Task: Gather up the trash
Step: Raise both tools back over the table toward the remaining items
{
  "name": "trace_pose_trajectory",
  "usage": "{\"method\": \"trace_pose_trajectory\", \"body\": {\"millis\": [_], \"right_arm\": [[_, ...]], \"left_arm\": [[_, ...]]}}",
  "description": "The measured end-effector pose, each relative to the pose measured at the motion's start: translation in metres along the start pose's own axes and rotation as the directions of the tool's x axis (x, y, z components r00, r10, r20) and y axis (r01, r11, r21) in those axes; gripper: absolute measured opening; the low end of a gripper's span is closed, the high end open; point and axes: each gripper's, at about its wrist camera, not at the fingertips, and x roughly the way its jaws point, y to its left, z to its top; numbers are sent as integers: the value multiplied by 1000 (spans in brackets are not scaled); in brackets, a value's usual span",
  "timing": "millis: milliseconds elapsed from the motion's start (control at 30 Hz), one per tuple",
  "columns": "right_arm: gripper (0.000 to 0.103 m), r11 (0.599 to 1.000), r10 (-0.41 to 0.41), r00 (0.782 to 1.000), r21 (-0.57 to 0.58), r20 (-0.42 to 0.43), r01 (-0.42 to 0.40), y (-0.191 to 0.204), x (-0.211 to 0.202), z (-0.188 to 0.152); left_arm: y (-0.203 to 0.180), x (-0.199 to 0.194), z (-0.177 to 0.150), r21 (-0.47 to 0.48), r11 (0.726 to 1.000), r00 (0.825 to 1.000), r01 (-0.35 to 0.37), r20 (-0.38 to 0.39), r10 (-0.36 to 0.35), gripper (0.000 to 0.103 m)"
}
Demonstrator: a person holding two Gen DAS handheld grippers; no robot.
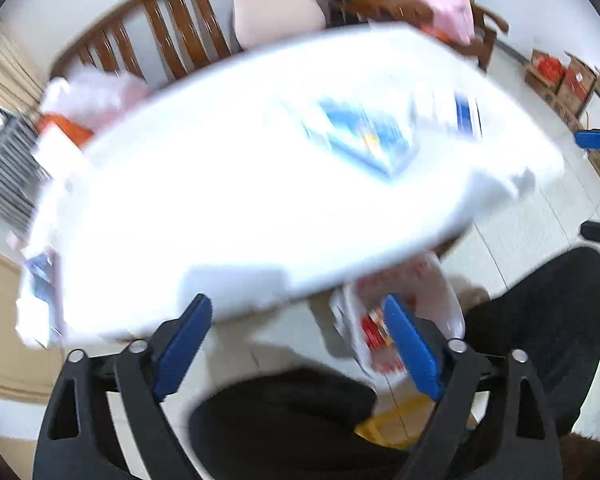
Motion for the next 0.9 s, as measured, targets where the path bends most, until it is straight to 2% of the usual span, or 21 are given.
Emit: {"method": "trace_pose_trajectory", "body": {"millis": [67, 100, 167, 267, 367, 433, 600, 900], "right_arm": [[97, 1000, -27, 999, -10, 36, 27, -16, -19, 25], [97, 999, -35, 998, -13, 48, 36, -21, -26, 34], [97, 998, -57, 996, -15, 68, 58, -31, -35, 51], [97, 998, -54, 995, -26, 79, 56, -44, -39, 69], [97, 1000, -24, 998, -16, 55, 24, -62, -26, 82], [97, 1000, -18, 999, -3, 36, 18, -66, -18, 88], [97, 1000, 1, 1000, -10, -31, -1, -76, 15, 94], [97, 992, 85, 981, -74, -175, -99, -73, 89, 97]], "left_arm": [[10, -17, 26, 82, 997, 999, -1, 40, -2, 94], [15, -23, 38, 118, 993, 998, -25, 55, 18, 94], [26, -29, 64, 159, 985, 997, -63, 64, 54, 94], [42, -21, 93, 194, 979, 998, -56, 52, 47, 94], [57, -9, 115, 230, 972, 999, -49, 35, 42, 94], [65, 2, 127, 245, 969, 1000, -16, 13, 13, 94], [76, 36, 144, 290, 957, 1000, 12, -10, -10, 94], [50, 86, 158, 461, 882, 995, 98, -35, -92, 94]]}}
